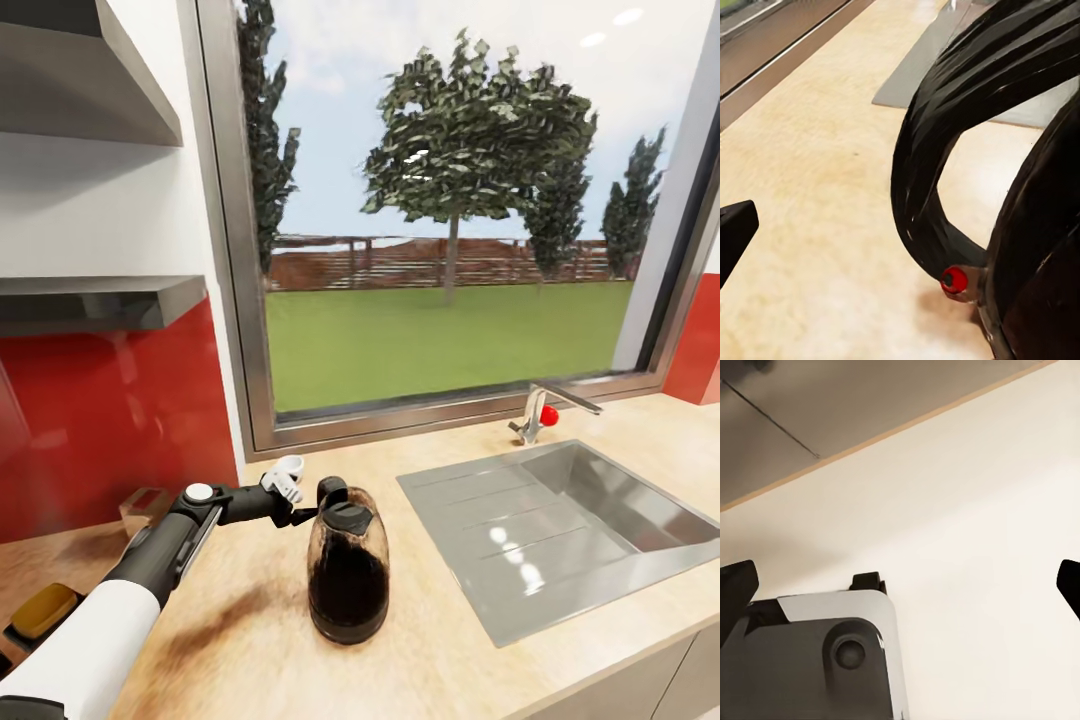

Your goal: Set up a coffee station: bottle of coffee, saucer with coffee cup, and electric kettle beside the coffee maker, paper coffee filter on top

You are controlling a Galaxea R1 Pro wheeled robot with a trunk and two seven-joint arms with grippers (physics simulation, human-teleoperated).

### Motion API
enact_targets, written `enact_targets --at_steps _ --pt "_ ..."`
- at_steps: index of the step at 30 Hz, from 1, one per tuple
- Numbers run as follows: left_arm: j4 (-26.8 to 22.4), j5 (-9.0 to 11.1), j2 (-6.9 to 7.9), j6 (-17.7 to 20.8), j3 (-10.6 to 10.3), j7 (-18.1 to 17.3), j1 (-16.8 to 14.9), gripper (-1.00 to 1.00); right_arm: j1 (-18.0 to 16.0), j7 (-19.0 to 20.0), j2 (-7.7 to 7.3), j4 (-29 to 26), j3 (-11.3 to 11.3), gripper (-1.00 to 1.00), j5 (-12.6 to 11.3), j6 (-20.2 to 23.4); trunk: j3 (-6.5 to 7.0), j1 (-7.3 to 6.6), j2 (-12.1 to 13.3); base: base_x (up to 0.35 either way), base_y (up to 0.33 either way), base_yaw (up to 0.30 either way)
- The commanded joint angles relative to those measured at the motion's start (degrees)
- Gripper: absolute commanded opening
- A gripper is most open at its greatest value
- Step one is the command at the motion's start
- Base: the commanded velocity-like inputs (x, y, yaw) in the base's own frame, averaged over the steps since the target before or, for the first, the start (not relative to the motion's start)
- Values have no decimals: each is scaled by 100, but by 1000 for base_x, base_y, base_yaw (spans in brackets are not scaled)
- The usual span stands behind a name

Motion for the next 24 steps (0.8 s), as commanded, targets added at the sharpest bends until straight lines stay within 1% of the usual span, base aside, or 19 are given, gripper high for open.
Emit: enact_targets --at_steps 1,16,24 --pt "-11 -2 2 55 -8 -15 -1 100 -1 24 -1 9 44 100 -60 -21 -2 3 -3 86 0 0" --pt "-14 -2 -12 65 -11 -9 7 100 10 24 -1 3 46 100 -60 -21 -2 3 -3 17 0 0" --pt "-14 -2 -16 70 -17 -10 13 100 10 24 -2 2 44 100 -60 -21 -2 3 -3 96 -39 0"
